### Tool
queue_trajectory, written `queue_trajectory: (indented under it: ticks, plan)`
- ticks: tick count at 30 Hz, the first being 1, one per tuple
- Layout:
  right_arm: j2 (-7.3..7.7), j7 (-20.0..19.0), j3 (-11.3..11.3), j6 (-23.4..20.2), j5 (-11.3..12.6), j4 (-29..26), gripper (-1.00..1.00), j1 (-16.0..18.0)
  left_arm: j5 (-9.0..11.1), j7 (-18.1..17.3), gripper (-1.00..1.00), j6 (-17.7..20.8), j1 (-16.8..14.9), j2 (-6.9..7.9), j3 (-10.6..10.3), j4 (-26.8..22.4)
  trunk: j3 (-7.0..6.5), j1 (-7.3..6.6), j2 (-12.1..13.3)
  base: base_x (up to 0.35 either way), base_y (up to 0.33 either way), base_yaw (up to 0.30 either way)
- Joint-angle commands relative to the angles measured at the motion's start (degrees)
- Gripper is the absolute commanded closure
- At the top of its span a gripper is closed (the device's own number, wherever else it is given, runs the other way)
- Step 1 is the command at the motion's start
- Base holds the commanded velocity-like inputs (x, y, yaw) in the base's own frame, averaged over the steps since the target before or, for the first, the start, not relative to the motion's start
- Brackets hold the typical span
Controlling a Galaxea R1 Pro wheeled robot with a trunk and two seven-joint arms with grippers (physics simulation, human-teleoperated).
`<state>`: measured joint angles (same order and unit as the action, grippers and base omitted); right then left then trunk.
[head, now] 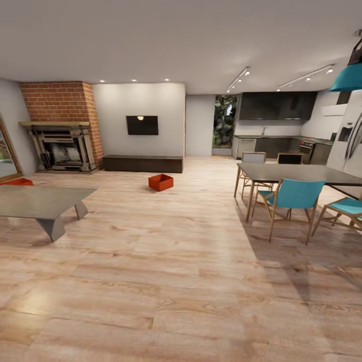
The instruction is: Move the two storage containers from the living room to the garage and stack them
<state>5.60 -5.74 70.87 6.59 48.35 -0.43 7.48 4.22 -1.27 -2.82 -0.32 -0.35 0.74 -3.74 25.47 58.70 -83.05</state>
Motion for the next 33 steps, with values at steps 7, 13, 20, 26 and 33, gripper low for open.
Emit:
queue_trajectory:
  ticks: [7,13,20,26,33]
  plan:
    - [0.02,-0.24,0.55,0.17,0.53,-0.01,-1.0,0.02,0.44,-0.13,-1.0,-0.17,-0.03,0.0,0.05,0.05,0.06,0.03,-0.03,0.319,0.0,-0.005]
    - [0.02,-0.24,0.55,0.17,0.52,-0.01,-1.0,0.02,0.44,-0.13,-1.0,-0.21,-0.03,0.0,0.05,0.05,0.06,0.03,-0.03,0.319,0.0,0.0]
    - [0.02,-0.24,0.5,0.17,0.52,-0.01,-1.0,0.04,0.44,-0.13,-1.0,-0.22,-0.03,0.0,0.05,0.05,0.06,0.03,-0.03,0.319,0.0,0.0]
    - [-0.01,-0.24,0.5,0.13,0.59,-0.01,-1.0,0.04,0.44,-0.13,-1.0,-0.22,-0.03,0.0,0.05,0.05,0.06,0.03,-0.03,0.319,0.0,0.0]
    - [0.02,-0.24,0.5,0.16,0.56,-0.01,-1.0,0.03,0.44,-0.13,-1.0,-0.19,-0.03,0.0,0.05,0.05,0.06,0.03,-0.03,0.319,0.0,0.0]
